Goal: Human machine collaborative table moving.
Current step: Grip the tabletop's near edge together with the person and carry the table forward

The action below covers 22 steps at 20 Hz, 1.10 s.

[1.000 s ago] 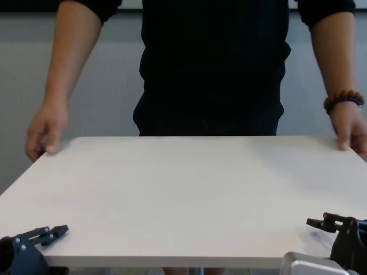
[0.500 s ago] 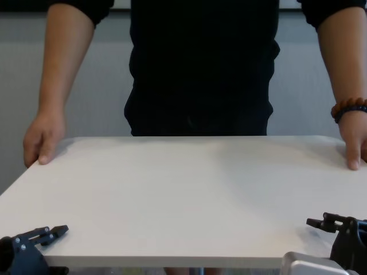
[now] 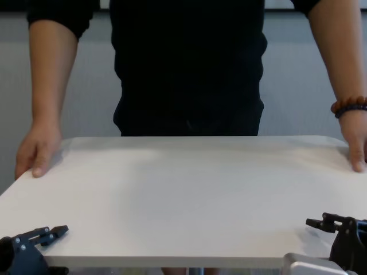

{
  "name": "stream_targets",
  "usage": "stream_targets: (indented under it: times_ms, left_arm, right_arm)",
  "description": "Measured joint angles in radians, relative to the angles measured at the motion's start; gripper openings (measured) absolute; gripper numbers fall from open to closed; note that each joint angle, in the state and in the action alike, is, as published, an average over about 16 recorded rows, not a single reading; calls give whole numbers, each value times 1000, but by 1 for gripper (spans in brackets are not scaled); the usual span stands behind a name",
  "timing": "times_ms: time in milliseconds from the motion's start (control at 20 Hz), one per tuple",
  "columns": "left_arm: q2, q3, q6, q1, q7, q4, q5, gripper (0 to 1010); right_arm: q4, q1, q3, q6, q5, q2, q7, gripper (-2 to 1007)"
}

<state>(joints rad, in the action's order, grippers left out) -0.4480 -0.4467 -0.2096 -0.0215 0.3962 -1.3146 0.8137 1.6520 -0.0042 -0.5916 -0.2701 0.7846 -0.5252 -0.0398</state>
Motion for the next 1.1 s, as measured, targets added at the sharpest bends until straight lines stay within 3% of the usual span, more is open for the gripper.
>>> stream_targets:
  times_ms: [500, 1100]
  left_arm:
    - [9, 15, -4, -13, -2, -22, 13, 288]
    - [41, 38, -20, -17, 10, -39, 36, 289]
  right_arm:
    - [13, -6, 7, 20, 28, 0, -9, 524]
    - [40, -5, 27, 39, 72, 1, -30, 524]
